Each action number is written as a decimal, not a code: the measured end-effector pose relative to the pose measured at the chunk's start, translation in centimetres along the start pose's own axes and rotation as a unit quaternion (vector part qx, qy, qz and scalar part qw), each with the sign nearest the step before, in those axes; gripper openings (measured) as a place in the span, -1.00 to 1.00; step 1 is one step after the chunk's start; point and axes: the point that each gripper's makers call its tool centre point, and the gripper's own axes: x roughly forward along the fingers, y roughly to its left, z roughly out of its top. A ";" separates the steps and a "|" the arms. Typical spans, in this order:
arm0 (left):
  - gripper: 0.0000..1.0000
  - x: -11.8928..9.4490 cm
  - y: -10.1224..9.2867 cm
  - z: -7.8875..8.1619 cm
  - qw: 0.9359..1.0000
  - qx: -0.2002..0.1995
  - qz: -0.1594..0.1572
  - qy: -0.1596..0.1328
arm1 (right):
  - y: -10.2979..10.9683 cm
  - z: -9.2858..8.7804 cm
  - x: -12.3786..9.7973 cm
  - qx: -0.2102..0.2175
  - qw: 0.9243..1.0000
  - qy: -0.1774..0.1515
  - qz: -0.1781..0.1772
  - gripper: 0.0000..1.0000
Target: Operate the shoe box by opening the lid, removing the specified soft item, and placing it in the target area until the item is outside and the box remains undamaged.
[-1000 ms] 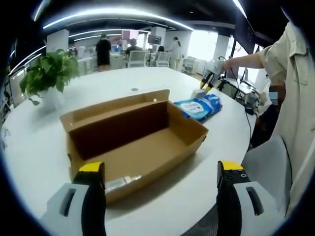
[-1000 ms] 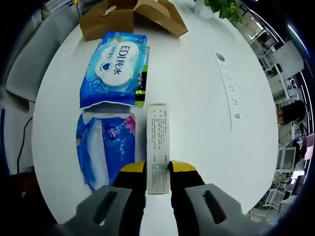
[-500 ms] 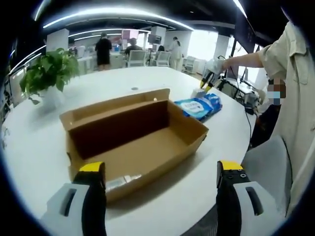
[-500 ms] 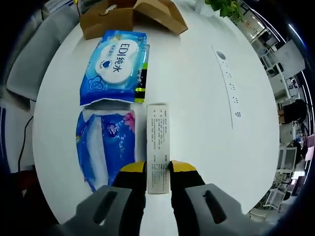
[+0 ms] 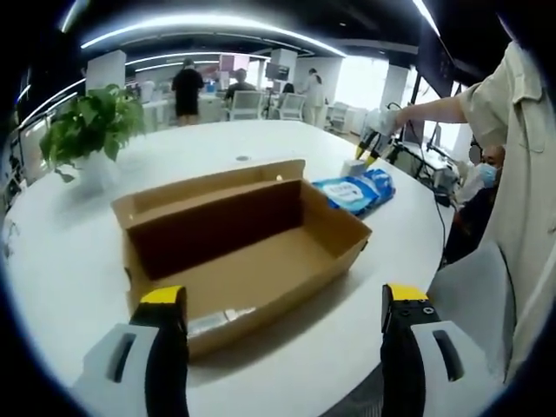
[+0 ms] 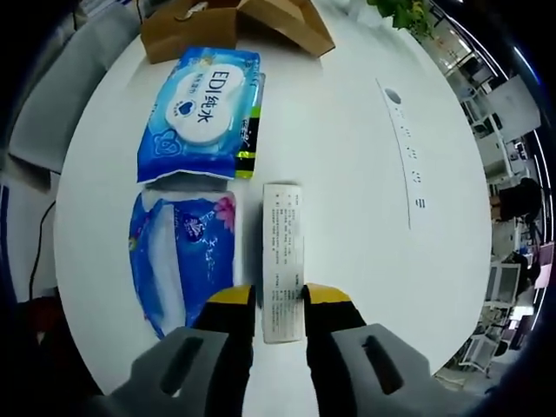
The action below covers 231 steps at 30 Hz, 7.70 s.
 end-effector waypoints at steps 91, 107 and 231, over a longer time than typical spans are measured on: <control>0.25 1.9 6.9 0.8 0.942 0.242 -0.128 0.194 | 18.5 13.9 -10.4 0.395 0.868 -0.246 -0.172 0.92; 0.20 3.3 6.8 -1.0 0.871 0.357 -0.179 0.285 | 21.3 15.8 -12.3 0.406 0.860 -0.254 -0.178 0.92; -0.66 2.4 -6.2 1.8 0.828 0.444 -0.287 0.185 | 22.7 27.2 -10.9 0.256 0.893 -0.353 -0.114 -0.18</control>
